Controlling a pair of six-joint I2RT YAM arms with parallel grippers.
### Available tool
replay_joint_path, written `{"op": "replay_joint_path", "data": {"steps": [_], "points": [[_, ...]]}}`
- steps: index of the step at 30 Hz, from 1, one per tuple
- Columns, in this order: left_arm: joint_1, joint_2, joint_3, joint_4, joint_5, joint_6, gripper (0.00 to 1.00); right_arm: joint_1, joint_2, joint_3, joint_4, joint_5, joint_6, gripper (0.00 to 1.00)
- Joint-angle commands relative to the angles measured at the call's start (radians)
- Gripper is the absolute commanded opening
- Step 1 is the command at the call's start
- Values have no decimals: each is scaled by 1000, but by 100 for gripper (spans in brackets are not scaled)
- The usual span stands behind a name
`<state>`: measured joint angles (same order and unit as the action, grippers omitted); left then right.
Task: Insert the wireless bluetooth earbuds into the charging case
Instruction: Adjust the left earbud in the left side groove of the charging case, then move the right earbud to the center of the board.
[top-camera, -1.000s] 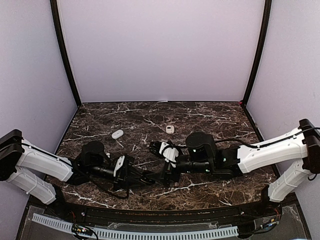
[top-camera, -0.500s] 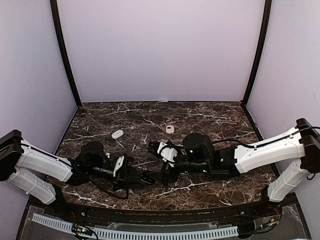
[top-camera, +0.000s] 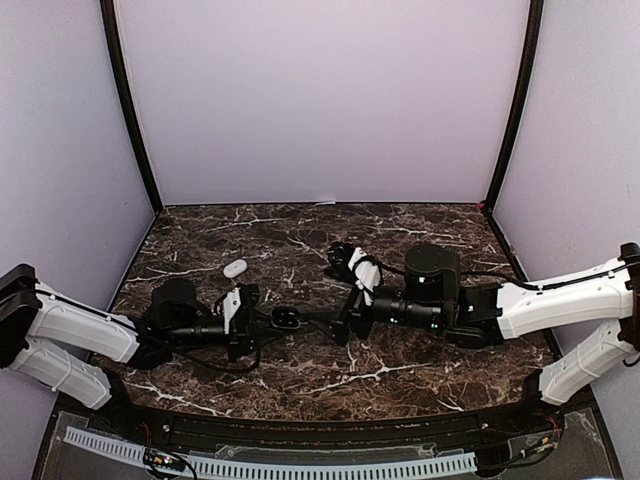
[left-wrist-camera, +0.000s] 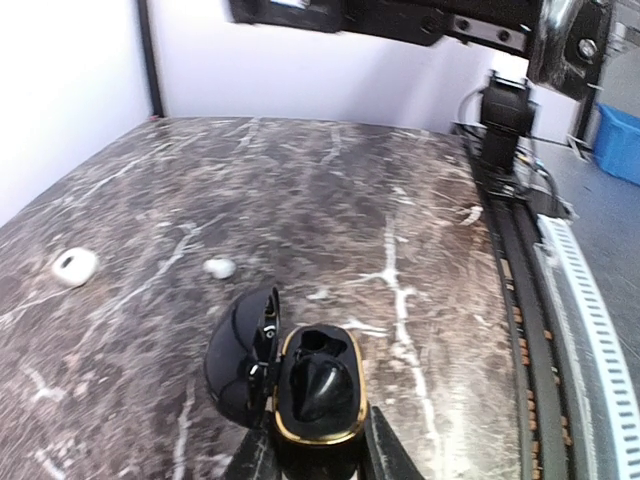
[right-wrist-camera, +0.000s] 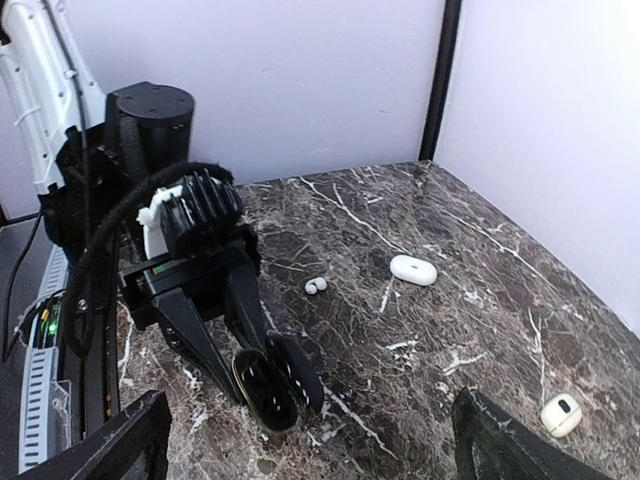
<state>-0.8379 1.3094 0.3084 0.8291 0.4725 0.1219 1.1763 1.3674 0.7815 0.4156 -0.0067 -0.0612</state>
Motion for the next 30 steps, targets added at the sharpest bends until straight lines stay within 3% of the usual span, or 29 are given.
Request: {"op": "replay_joint_path", "data": {"steps": [1, 7, 11, 18, 26, 30], "points": [[56, -63, -45, 72, -127, -86, 17, -41, 36, -7, 44, 22, 117, 97], [120, -134, -90, 72, -227, -147, 17, -58, 119, 37, 14, 77, 224, 96], [142, -185, -99, 29, -302, -215, 17, -60, 178, 125, -97, 154, 289, 96], [185, -383, -97, -206, -419, -310, 16, -60, 206, 69, 34, 111, 249, 100], [294, -638, -159, -437, -568, -452, 12, -60, 262, 116, -33, 60, 236, 96], [330, -742, -189, -518, -577, -499, 8, -60, 287, 143, -66, 77, 250, 95]]}}
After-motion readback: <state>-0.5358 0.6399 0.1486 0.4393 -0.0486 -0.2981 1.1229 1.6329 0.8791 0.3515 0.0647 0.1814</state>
